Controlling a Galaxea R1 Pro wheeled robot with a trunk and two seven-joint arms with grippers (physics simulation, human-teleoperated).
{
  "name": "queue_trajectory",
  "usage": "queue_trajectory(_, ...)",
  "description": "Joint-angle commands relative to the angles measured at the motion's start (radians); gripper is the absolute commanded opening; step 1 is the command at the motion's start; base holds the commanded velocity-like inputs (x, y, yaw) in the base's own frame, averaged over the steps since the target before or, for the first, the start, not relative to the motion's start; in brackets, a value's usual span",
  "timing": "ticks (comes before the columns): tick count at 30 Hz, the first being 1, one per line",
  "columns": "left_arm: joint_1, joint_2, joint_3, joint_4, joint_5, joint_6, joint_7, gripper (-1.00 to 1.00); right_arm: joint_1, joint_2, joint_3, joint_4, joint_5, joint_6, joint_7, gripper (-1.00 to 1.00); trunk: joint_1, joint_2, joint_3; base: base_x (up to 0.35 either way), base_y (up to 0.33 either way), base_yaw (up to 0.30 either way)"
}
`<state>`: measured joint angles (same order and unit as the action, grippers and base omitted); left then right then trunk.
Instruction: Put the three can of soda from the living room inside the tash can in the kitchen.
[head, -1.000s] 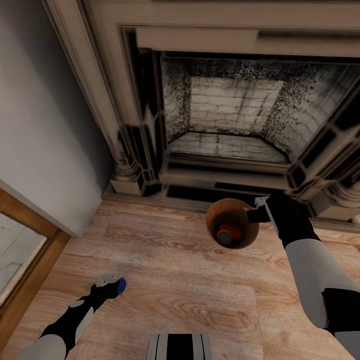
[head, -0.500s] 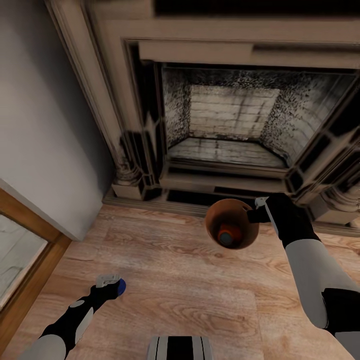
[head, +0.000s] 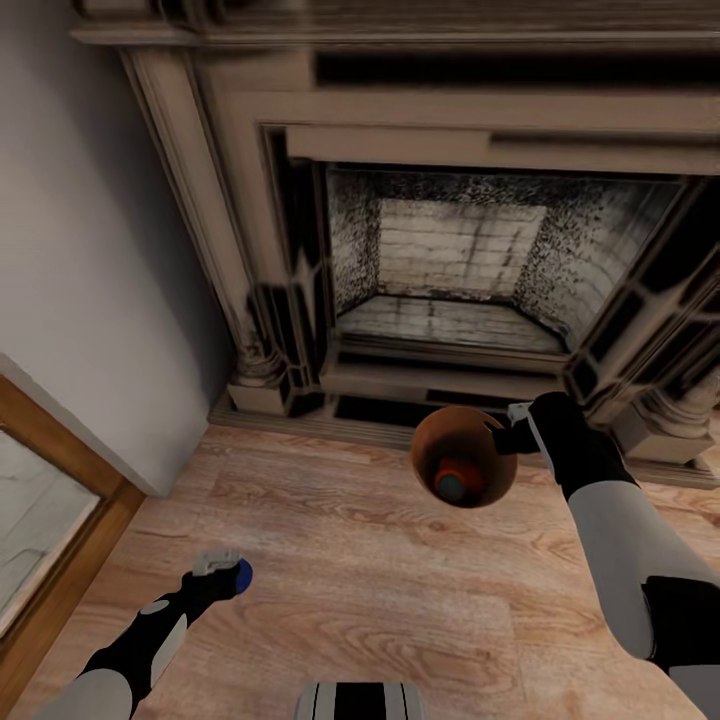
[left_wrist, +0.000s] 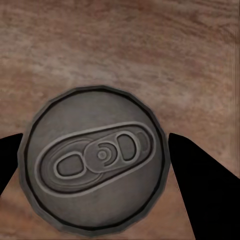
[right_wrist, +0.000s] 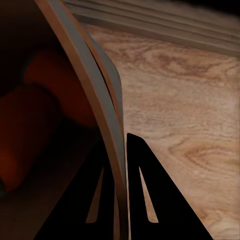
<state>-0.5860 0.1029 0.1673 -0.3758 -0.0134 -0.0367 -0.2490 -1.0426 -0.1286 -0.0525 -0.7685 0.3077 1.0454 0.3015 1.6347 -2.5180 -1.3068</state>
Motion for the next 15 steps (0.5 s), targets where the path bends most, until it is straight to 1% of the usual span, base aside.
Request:
queue_trajectory(1,0.0,0.0,0.0,0.0,-0.001,0.003,0.0,-1.0,0.0,0.002,-0.001,0.002,-0.019,0.002,0.004,-1.0,0.0,0.0,0.004,0.0,0.0,0.0)
queue_trajectory(5,0.0,0.0,0.0,-0.008,0.002,0.035,-0.003,-1.0,0.002,0.004,-0.001,0.01,-0.019,0.002,0.004,-1.0,-0.002,0.001,0.02,0.0,0.0,0.0)
queue_trajectory(8,0.0,0.0,0.0,-0.014,0.004,0.058,-0.007,-1.0,0.002,0.005,0.0,0.045,-0.019,0.002,0.004,-1.0,-0.004,0.002,0.031,0.0,0.0,0.0)
queue_trajectory(11,0.0,0.001,0.0,-0.024,0.005,0.076,-0.018,-1.0,0.002,0.004,-0.001,0.057,-0.019,0.002,0.005,-1.0,-0.005,0.003,0.043,0.0,0.0,0.0)
queue_trajectory(14,0.001,0.003,0.0,-0.077,0.007,0.151,-0.061,-1.0,0.004,0.002,-0.001,0.066,-0.019,0.002,0.005,-1.0,-0.006,0.003,0.054,0.0,0.0,0.0)
queue_trajectory(15,0.001,0.003,0.0,-0.089,0.007,0.164,-0.068,-1.0,0.004,0.002,0.0,0.066,-0.019,0.002,0.005,-1.0,-0.007,0.004,0.058,0.0,0.0,0.0)
